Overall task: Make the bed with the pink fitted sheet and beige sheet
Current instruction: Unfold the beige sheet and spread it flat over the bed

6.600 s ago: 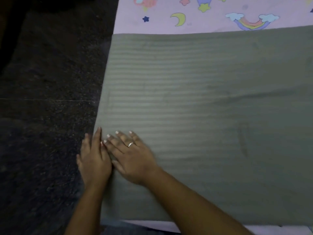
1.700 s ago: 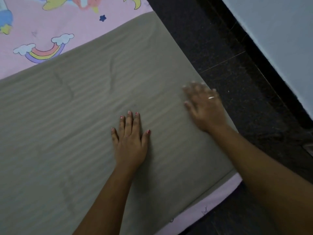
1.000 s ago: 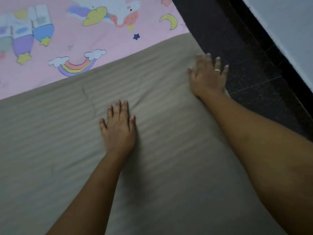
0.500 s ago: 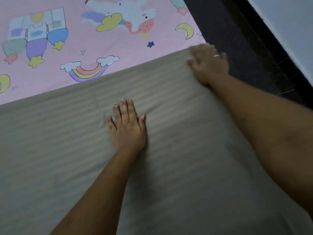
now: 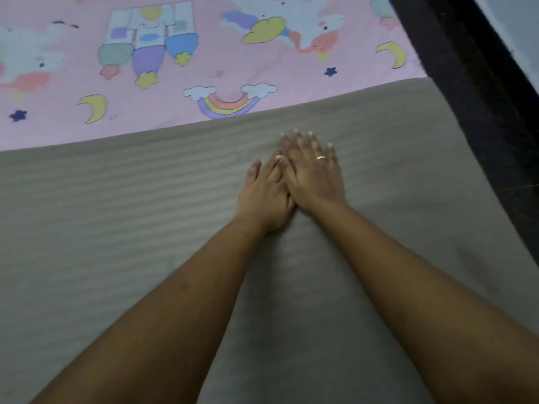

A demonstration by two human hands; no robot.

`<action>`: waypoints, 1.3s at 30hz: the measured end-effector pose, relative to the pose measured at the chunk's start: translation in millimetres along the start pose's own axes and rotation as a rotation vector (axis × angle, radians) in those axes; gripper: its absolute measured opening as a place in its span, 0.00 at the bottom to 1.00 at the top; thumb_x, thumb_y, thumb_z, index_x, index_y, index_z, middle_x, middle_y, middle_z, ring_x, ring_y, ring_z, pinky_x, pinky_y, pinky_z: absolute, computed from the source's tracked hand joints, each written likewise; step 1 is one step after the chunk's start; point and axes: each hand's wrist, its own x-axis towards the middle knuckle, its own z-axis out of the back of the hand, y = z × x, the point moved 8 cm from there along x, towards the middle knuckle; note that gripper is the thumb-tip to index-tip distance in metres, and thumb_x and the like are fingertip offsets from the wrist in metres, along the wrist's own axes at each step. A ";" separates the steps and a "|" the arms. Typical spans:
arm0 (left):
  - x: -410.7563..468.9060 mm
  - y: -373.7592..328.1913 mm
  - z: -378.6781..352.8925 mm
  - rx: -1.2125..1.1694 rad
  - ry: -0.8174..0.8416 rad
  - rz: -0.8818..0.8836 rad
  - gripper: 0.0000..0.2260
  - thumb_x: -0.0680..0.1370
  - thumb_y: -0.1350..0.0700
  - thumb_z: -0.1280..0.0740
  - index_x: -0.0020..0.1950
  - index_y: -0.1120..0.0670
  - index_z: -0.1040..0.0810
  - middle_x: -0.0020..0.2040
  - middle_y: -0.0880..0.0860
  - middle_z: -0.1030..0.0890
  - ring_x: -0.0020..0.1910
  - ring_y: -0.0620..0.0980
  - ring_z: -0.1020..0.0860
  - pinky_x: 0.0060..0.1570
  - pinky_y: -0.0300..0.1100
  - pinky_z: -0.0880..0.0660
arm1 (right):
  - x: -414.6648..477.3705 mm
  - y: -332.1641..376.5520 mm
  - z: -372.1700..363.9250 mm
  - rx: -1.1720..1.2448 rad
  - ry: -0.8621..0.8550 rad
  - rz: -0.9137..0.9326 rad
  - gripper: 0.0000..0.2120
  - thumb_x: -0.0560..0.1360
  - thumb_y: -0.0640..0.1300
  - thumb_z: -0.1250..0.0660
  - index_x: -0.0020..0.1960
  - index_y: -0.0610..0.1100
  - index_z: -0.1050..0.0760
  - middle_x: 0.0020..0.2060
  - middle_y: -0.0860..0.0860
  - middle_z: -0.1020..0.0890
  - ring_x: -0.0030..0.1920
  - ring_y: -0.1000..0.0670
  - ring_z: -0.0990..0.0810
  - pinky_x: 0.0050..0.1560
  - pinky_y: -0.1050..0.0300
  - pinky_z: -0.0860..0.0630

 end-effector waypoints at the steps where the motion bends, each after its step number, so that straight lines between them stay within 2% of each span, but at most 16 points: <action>1: 0.9 6.2 4.3 0.022 -0.005 -0.080 0.34 0.75 0.40 0.63 0.77 0.53 0.46 0.78 0.52 0.46 0.77 0.48 0.52 0.73 0.48 0.57 | 0.1 -1.2 -3.2 -0.012 -0.014 -0.010 0.24 0.82 0.57 0.53 0.77 0.56 0.46 0.77 0.53 0.45 0.77 0.49 0.49 0.74 0.45 0.55; 3: 4.3 20.7 10.3 0.056 0.008 -0.228 0.37 0.72 0.40 0.65 0.76 0.52 0.41 0.77 0.51 0.42 0.77 0.49 0.47 0.73 0.48 0.53 | 1.4 -3.4 -6.0 -0.043 -0.035 -0.013 0.24 0.81 0.59 0.54 0.76 0.56 0.45 0.77 0.53 0.44 0.77 0.49 0.48 0.74 0.45 0.55; 5: 8.2 41.7 14.0 0.122 0.010 -0.310 0.34 0.74 0.39 0.65 0.77 0.49 0.42 0.77 0.48 0.43 0.77 0.49 0.46 0.72 0.49 0.52 | 2.5 -5.7 -7.1 -0.073 -0.039 -0.012 0.26 0.79 0.61 0.56 0.76 0.57 0.45 0.77 0.53 0.44 0.77 0.48 0.48 0.74 0.45 0.54; 8: 15.4 96.0 22.3 0.112 -0.004 -0.251 0.31 0.75 0.38 0.64 0.77 0.42 0.48 0.78 0.47 0.46 0.77 0.49 0.48 0.72 0.50 0.50 | 1.5 -5.3 -7.9 -0.105 -0.047 -0.029 0.29 0.77 0.62 0.58 0.77 0.58 0.46 0.77 0.54 0.45 0.77 0.49 0.48 0.74 0.46 0.55; 14: 13.0 184.2 35.3 0.099 -0.015 -0.204 0.29 0.77 0.38 0.63 0.77 0.43 0.49 0.78 0.50 0.47 0.77 0.52 0.48 0.74 0.50 0.50 | 0.2 -5.8 -10.0 -0.150 -0.069 -0.062 0.32 0.75 0.64 0.62 0.77 0.58 0.48 0.77 0.54 0.45 0.77 0.48 0.48 0.74 0.45 0.54; 17: 13.6 210.8 38.0 0.053 -0.024 -0.139 0.23 0.82 0.43 0.57 0.77 0.44 0.49 0.78 0.50 0.48 0.77 0.52 0.50 0.74 0.49 0.50 | 2.5 -5.7 -14.5 -0.189 -0.037 -0.089 0.31 0.75 0.65 0.61 0.77 0.58 0.50 0.77 0.54 0.46 0.77 0.47 0.49 0.74 0.44 0.54; 20: 6.5 238.2 42.7 0.025 -0.022 -0.035 0.22 0.83 0.46 0.55 0.78 0.44 0.51 0.78 0.50 0.50 0.77 0.50 0.51 0.74 0.49 0.52 | 8.7 -4.8 -14.5 -0.207 -0.011 -0.170 0.28 0.79 0.63 0.58 0.77 0.58 0.52 0.78 0.54 0.48 0.77 0.47 0.51 0.74 0.43 0.55; 23: -19.9 286.2 47.6 -0.013 -0.032 0.085 0.22 0.83 0.46 0.55 0.78 0.44 0.51 0.79 0.49 0.51 0.77 0.50 0.52 0.74 0.50 0.53 | 15.1 -4.3 -12.3 -0.180 0.018 -0.312 0.27 0.80 0.61 0.57 0.78 0.57 0.54 0.78 0.54 0.52 0.77 0.47 0.54 0.74 0.41 0.57; 26: -70.6 354.5 50.6 0.008 -0.074 0.253 0.22 0.83 0.46 0.55 0.78 0.44 0.50 0.78 0.49 0.49 0.77 0.51 0.51 0.73 0.52 0.52 | 22.5 17.5 -14.4 -0.101 0.056 -0.488 0.31 0.78 0.65 0.59 0.78 0.54 0.56 0.78 0.52 0.54 0.77 0.43 0.58 0.73 0.35 0.59; 28: -106.9 394.8 54.0 0.062 -0.119 0.353 0.22 0.83 0.46 0.55 0.77 0.44 0.48 0.78 0.49 0.48 0.77 0.51 0.50 0.73 0.53 0.51 | 30.0 60.2 -23.1 -0.099 0.054 -0.478 0.32 0.77 0.67 0.59 0.78 0.55 0.55 0.78 0.53 0.54 0.77 0.41 0.58 0.71 0.32 0.59; 32: -156.8 443.1 63.3 0.107 -0.181 0.517 0.23 0.82 0.45 0.54 0.77 0.45 0.48 0.78 0.52 0.48 0.77 0.54 0.51 0.73 0.56 0.53 | 40.1 194.0 -58.7 -0.101 0.039 -0.221 0.31 0.77 0.67 0.56 0.77 0.57 0.52 0.78 0.55 0.50 0.77 0.43 0.55 0.68 0.29 0.60; 35: -190.5 472.6 69.6 0.037 -0.248 0.672 0.23 0.82 0.45 0.53 0.78 0.47 0.48 0.78 0.54 0.48 0.77 0.55 0.51 0.73 0.57 0.53 | 36.3 299.1 -89.4 -0.081 0.052 -0.031 0.31 0.77 0.67 0.56 0.77 0.56 0.51 0.78 0.53 0.49 0.77 0.43 0.55 0.68 0.30 0.62; 39: -236.7 499.8 67.1 -0.160 -0.288 0.785 0.23 0.82 0.44 0.53 0.78 0.46 0.48 0.78 0.54 0.48 0.76 0.58 0.47 0.72 0.58 0.47 | 11.0 416.5 -123.6 -0.026 0.127 0.162 0.31 0.78 0.66 0.56 0.78 0.56 0.53 0.78 0.52 0.52 0.77 0.43 0.58 0.71 0.33 0.63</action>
